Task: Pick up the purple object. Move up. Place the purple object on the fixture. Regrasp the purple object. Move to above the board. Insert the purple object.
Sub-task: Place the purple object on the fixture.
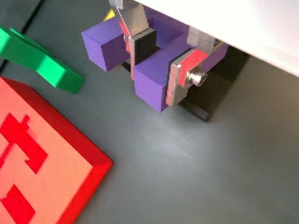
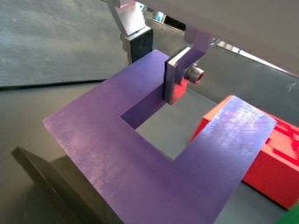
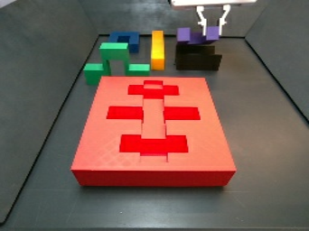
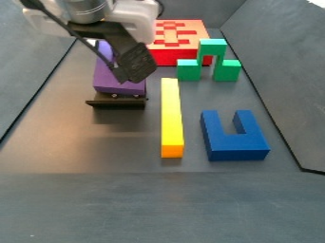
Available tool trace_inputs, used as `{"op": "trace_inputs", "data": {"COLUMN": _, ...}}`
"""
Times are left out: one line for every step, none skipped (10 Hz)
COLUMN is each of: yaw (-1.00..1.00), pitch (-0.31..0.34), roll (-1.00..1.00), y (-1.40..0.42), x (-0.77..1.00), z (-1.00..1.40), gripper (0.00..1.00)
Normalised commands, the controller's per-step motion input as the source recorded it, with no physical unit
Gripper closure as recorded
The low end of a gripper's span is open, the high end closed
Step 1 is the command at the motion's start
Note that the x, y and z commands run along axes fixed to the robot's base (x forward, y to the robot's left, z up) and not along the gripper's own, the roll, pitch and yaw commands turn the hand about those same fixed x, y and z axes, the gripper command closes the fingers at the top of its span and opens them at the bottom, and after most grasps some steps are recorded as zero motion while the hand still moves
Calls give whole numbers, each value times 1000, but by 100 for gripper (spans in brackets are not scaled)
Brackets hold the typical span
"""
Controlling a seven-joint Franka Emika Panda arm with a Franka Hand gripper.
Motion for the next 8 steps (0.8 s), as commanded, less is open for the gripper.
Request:
{"op": "trace_inputs", "data": {"yaw": -11, "pitch": -143, "roll": -243, "y": -80, "x": 626, "z": -197, "gripper": 100}}
{"op": "trace_inputs", "data": {"yaw": -9, "pitch": -191, "roll": -354, "y": 0, "x": 474, "z": -234, "gripper": 100}}
{"op": "trace_inputs", "data": {"yaw": -14, "pitch": -174, "roll": -303, "y": 0, "x": 451, "z": -266, "gripper": 100}}
{"op": "trace_inputs", "data": {"yaw": -46, "pitch": 0, "roll": 0, "y": 0, "x": 174, "z": -120, "gripper": 100}}
{"op": "trace_inputs", "data": {"yaw": -31, "pitch": 43, "roll": 69, "y": 0, "x": 0, "z": -111, "gripper": 100}}
{"op": "trace_inputs", "data": {"yaw": -111, "pitch": 151, "roll": 114, "y": 37, "x": -77, "z": -114, "gripper": 100}}
{"op": "trace_inputs", "data": {"yaw": -186, "pitch": 349, "roll": 274, "y": 57, "x": -177, "z": -131, "gripper": 100}}
{"op": "trace_inputs", "data": {"yaw": -171, "pitch": 457, "roll": 311, "y": 9, "x": -91, "z": -131, "gripper": 100}}
